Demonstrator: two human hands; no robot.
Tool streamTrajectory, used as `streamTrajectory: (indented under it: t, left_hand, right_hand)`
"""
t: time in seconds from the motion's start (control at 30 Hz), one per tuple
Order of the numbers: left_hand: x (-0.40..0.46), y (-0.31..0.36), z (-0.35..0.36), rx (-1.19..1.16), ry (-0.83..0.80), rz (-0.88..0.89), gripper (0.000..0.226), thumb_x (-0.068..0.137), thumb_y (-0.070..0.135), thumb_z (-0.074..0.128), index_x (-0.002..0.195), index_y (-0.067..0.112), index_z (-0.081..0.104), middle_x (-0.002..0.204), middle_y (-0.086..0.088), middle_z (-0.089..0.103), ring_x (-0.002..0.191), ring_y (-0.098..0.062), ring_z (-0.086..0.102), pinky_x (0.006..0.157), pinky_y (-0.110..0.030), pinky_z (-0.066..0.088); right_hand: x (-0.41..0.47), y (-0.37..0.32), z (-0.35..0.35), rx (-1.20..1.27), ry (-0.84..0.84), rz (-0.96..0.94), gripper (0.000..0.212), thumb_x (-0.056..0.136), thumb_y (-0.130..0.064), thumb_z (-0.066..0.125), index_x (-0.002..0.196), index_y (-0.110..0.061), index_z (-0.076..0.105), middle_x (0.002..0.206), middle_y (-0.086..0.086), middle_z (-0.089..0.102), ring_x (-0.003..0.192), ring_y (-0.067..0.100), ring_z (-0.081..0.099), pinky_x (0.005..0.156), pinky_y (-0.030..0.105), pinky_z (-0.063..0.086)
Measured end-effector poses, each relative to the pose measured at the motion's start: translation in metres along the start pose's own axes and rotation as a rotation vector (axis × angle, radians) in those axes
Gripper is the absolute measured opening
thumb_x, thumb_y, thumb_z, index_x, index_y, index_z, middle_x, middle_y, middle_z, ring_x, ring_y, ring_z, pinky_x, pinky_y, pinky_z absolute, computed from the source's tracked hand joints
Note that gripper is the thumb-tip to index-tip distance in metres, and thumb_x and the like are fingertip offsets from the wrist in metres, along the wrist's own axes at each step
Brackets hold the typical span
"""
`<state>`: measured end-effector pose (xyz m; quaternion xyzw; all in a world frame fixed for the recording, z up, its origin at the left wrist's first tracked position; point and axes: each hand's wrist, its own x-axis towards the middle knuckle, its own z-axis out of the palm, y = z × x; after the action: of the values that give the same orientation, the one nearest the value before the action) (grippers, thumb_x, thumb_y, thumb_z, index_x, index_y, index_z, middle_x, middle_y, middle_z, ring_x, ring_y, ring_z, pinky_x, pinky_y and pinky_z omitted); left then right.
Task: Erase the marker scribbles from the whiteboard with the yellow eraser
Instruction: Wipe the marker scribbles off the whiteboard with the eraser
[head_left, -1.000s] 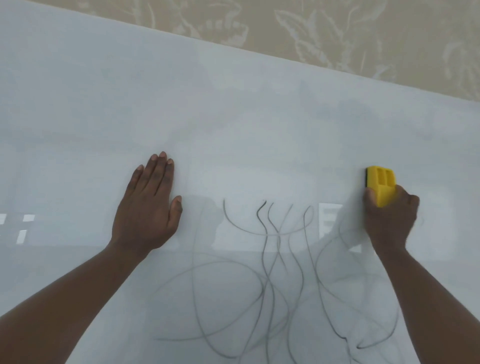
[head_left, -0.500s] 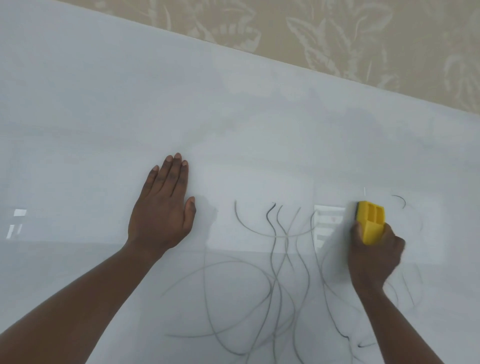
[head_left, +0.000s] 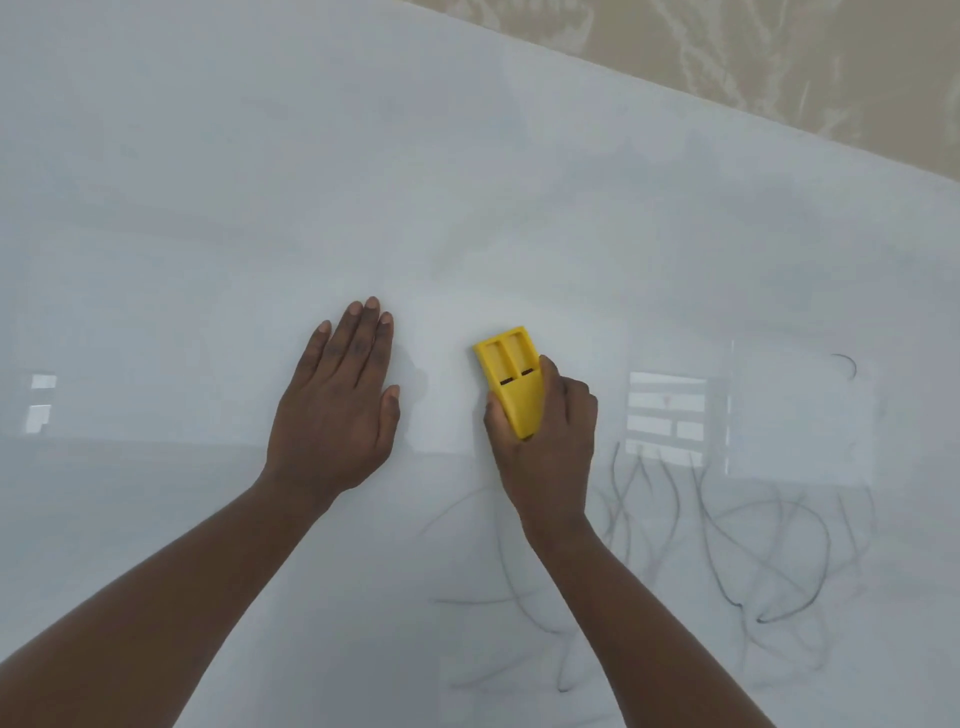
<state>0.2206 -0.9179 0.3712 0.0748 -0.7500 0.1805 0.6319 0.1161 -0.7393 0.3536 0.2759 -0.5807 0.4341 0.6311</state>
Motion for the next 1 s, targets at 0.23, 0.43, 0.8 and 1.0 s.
streamTrajectory:
  t: [0.23,0.43,0.8,1.0]
  left_hand:
    - [-0.031,-0.025,-0.002,-0.036,-0.005,0.058,0.06,0.1,0.026,0.03,0.155,0.002,0.025,0.164,-0.016,0.025,0.154,-0.027,0.021,0.127,-0.046,0.019]
    - [-0.046,-0.015,-0.002,-0.052,-0.046,0.016,0.068,0.098,0.032,0.031,0.156,0.001,0.015,0.166,-0.018,0.018,0.156,-0.03,0.013,0.127,-0.051,0.015]
    - [-0.057,0.003,0.002,-0.063,-0.073,-0.033,0.072,0.098,0.035,0.029,0.156,-0.001,0.006,0.166,-0.022,0.009,0.156,-0.033,0.005,0.128,-0.051,0.007]
    - [-0.058,0.043,0.005,-0.095,-0.08,0.07,0.072,0.098,0.035,0.031,0.156,0.0,0.008,0.167,-0.021,0.009,0.156,-0.031,0.006,0.128,-0.049,0.01]
  right_hand:
    - [-0.092,-0.041,0.011,-0.04,-0.086,-0.177,0.057,0.085,-0.04,0.068,0.131,-0.009,0.052,0.107,0.002,0.051,0.092,0.022,0.05,0.082,0.036,0.048]
    - [-0.177,-0.02,-0.015,-0.117,-0.252,-0.271,0.058,0.089,-0.044,0.065,0.133,-0.01,0.048,0.115,0.001,0.05,0.095,0.021,0.052,0.086,0.031,0.046]
    - [-0.272,0.036,-0.066,-0.257,-0.343,-0.142,0.061,0.084,-0.043,0.068,0.128,-0.005,0.046,0.109,0.004,0.048,0.089,0.021,0.049,0.074,0.033,0.052]
    - [-0.269,0.094,-0.099,-0.247,-0.242,0.131,0.063,0.086,-0.043,0.066,0.129,-0.001,0.046,0.106,0.008,0.046,0.09,0.026,0.052,0.076,0.029,0.051]
